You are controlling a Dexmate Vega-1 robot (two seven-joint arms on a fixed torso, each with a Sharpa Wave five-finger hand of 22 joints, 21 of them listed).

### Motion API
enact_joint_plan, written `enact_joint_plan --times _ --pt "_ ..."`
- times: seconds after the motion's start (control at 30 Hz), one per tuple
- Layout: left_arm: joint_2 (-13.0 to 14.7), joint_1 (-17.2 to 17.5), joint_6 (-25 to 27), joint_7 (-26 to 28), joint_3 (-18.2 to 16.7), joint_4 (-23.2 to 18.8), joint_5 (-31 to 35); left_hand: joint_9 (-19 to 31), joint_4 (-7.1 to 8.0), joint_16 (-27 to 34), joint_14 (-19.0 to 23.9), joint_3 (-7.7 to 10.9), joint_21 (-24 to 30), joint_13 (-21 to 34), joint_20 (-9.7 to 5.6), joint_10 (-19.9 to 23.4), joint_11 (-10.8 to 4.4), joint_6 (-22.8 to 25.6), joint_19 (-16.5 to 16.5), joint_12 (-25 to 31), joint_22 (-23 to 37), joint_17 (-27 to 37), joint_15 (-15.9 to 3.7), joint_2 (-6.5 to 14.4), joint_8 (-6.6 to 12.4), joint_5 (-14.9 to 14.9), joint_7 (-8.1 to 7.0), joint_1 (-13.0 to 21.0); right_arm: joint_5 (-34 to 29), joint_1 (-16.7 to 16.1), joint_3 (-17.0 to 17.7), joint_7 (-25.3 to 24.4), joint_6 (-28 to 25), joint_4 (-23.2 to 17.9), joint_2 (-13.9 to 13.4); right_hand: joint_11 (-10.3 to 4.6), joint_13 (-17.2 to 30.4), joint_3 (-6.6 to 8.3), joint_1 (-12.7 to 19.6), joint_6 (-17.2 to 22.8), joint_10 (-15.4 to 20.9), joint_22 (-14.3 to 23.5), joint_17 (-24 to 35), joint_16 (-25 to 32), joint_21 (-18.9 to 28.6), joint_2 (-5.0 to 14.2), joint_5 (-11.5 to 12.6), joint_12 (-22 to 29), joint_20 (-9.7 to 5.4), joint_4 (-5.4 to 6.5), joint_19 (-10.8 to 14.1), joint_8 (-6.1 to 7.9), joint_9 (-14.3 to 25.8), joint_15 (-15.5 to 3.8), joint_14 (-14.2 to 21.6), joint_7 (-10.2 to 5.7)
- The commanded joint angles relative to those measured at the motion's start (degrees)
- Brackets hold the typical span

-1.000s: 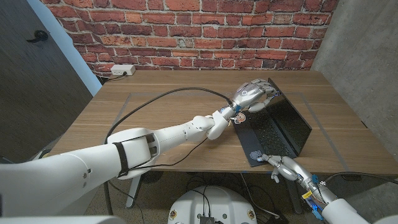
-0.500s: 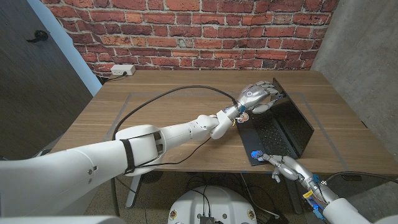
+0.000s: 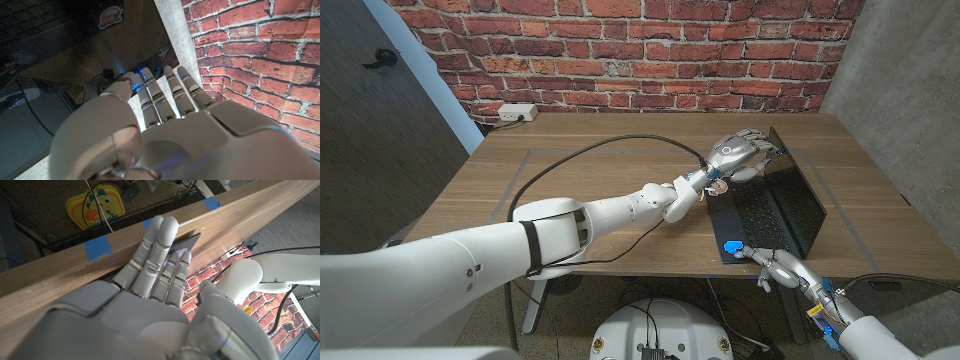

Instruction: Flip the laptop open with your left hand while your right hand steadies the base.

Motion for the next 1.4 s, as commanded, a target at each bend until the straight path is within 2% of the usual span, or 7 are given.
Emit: enact_joint_plan --times 0.03,0.27,0.63,0.83,1.03,1.17,1.4 --pt "0.8 0.5 -1.8 4.3 0.6 -0.3 0.4 0.1 -1.03 -0.1 -0.4 0.20 0.2 0.6 0.24 -0.1 -0.04 2.7 0.0 0.5 0.0 0.7 -9.85 0.3 0.83 0.4 0.04 1.0 0.5 0.9 -0.6 0.4 -0.2 0.3 -0.5 0.16 0.3 0.35 -0.6 0.3 0.3 0.0 0.1 0.4 -0.1 -0.14 0.0 0.2 -3.67 -0.01 -0.5 -0.08 0.1 -1.33 0.4 0.28" --pt "0.3 0.2 -3.7 4.5 1.6 1.2 0.8 0.1 -1.75 -2.8 -5.2 0.83 -0.1 1.0 -0.02 -6.0 0.15 4.1 -1.1 -1.4 0.0 0.7 -9.35 -0.4 0.50 0.4 0.02 1.1 1.1 1.5 -0.8 0.8 -0.2 0.6 -0.9 0.15 0.3 0.43 -0.7 0.3 0.4 -0.1 0.0 0.7 0.1 -0.13 0.0 0.2 -3.71 -0.01 -0.6 -0.08 0.1 -1.33 0.3 0.36" --pt "-6.7 -1.6 -7.0 3.0 4.2 11.2 -0.6 0.1 -1.36 -3.4 -7.0 1.52 -0.2 0.4 0.26 -6.8 0.11 2.9 -1.5 -2.2 0.0 0.0 -9.46 0.2 -0.45 0.5 1.34 0.8 1.9 2.0 -1.3 0.7 -0.5 0.9 -1.2 0.17 0.3 0.52 -1.1 0.4 0.5 -0.3 0.0 1.4 0.7 -0.22 0.0 0.2 -3.84 0.11 -0.8 -0.08 0.1 -1.32 0.4 0.34" --pt "-9.3 -2.3 -8.0 2.9 5.7 14.3 -1.7 0.0 -1.34 -4.2 -10.3 2.71 -0.4 -0.5 0.38 -10.8 1.34 -1.6 -2.4 -3.5 -0.1 -1.8 -9.29 0.7 -3.45 0.4 2.54 0.8 2.4 2.4 -1.6 0.8 -0.7 1.1 -1.6 0.18 0.3 0.53 -1.2 0.4 0.6 -0.3 0.1 1.7 0.8 -0.26 0.0 0.2 -3.87 0.13 -0.8 -0.09 0.1 -1.32 0.5 0.29" --pt "-10.2 -3.0 -7.9 3.1 6.6 14.4 -2.5 0.1 -0.27 -4.1 -14.7 3.01 -0.9 -1.5 0.46 -16.7 2.30 -9.1 -4.0 -4.0 -0.2 -2.8 -8.46 0.9 -7.96 0.3 2.11 -0.1 2.8 2.6 -1.5 0.9 -0.9 1.3 -2.1 0.24 0.2 0.52 -1.4 0.4 0.6 -0.4 0.3 2.0 0.9 -0.32 0.0 0.2 -3.78 0.19 -0.9 -0.09 0.1 -1.32 0.6 0.31" --pt "-10.0 -3.4 -7.0 2.1 6.9 12.9 -2.8 0.2 -0.18 -4.3 -16.6 3.37 -1.2 -1.7 0.68 -19.0 2.35 -11.5 -4.9 -4.0 -0.2 -2.9 -7.92 1.3 -9.30 0.4 1.48 0.0 2.9 2.7 -1.5 1.2 -0.9 1.4 -2.5 0.14 0.2 0.52 -1.4 0.4 0.6 -0.4 0.3 2.0 1.0 -0.33 0.0 0.2 -3.75 0.22 -0.9 -0.09 0.1 -1.32 0.6 0.29" --pt "-11.2 -3.6 -6.1 -0.1 7.4 12.3 -3.0 0.3 -0.12 -4.3 -18.8 3.45 -1.7 -1.9 1.04 -21.3 2.34 -13.6 -6.4 -4.1 -0.2 -2.9 -7.15 1.4 -10.57 0.4 2.01 0.2 3.2 2.8 -1.4 1.2 -0.5 1.6 -2.8 0.15 0.2 0.53 -1.7 0.5 0.7 -0.6 0.3 2.3 1.3 -0.39 0.1 0.2 -3.79 0.35 -1.0 -0.08 0.1 -1.31 0.6 0.29"
